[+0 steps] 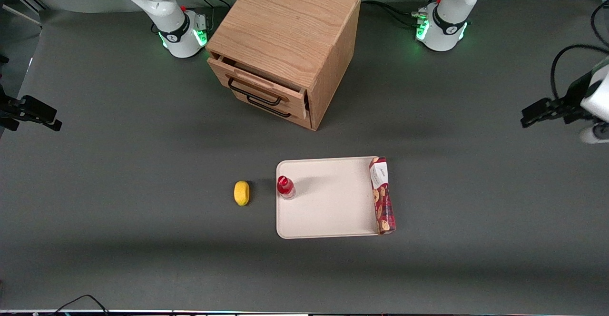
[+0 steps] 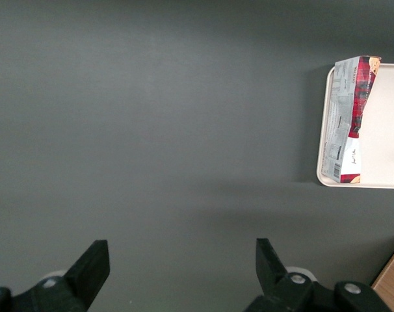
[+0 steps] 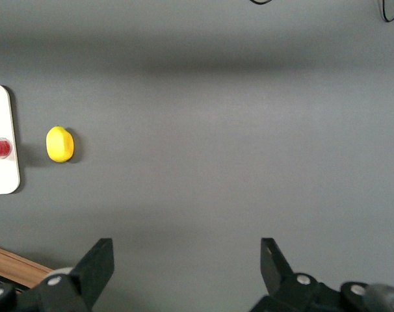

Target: Place red cookie box on tray

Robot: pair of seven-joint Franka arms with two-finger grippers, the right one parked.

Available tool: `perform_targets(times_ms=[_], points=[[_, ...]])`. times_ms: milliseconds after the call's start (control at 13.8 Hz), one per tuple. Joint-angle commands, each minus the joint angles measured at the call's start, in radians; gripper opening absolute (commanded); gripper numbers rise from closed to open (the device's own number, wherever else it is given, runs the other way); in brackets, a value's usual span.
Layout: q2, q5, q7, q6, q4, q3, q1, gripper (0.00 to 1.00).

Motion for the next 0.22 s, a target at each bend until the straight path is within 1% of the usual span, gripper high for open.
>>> perform_targets(times_ms=[0,145], points=[[-0.08,-0.008,0.05,-0.022,-0.052,0.018,0.01,1.0],[-0.087,-0.008,0.053,-0.025,-0.052,0.018,0.011,1.0]])
